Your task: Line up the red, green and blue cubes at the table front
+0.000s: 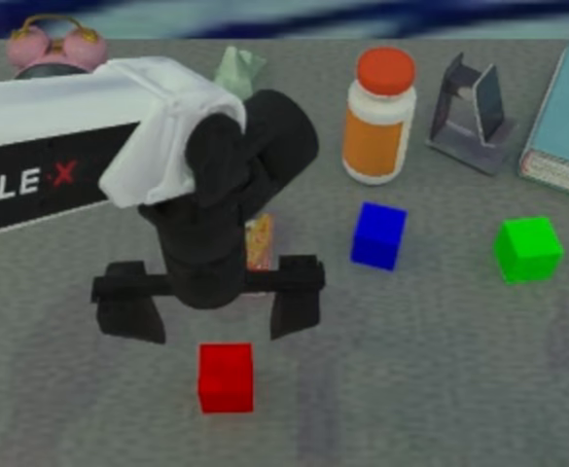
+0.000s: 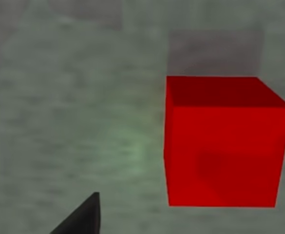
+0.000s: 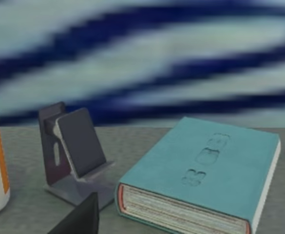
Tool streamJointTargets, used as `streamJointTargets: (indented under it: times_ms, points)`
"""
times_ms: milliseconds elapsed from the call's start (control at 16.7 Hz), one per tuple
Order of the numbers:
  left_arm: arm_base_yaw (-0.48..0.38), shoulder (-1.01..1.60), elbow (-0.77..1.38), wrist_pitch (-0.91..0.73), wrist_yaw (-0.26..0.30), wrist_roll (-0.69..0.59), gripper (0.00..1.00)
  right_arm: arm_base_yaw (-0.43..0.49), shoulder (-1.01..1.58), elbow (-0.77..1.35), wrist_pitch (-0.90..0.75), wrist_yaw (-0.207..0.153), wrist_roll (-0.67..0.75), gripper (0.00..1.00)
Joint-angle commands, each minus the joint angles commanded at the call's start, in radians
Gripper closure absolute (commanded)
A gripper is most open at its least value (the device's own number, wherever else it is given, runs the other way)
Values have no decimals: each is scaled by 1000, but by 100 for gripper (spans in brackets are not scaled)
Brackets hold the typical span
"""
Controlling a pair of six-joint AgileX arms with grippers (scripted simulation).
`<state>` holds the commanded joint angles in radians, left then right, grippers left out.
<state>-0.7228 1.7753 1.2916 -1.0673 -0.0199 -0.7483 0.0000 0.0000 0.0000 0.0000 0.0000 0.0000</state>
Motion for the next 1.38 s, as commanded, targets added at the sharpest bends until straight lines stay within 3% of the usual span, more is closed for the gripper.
streamJointTargets:
  times_ms: [360,720,1080,1380]
  points:
    - [47,-88,-87,61,-5,9,0,16,103,103,-70,-3,6,0]
    - [244,-506,-407,286,-15,80,0,62,573,498,-337,-1,25,0]
    - [488,-1095,-845,599,-14,288,0,121,1248,969,-692,1,48,0]
    - [638,-1478,-1123,833,-3,505,0,167,1694,1321,-949,0,64,0]
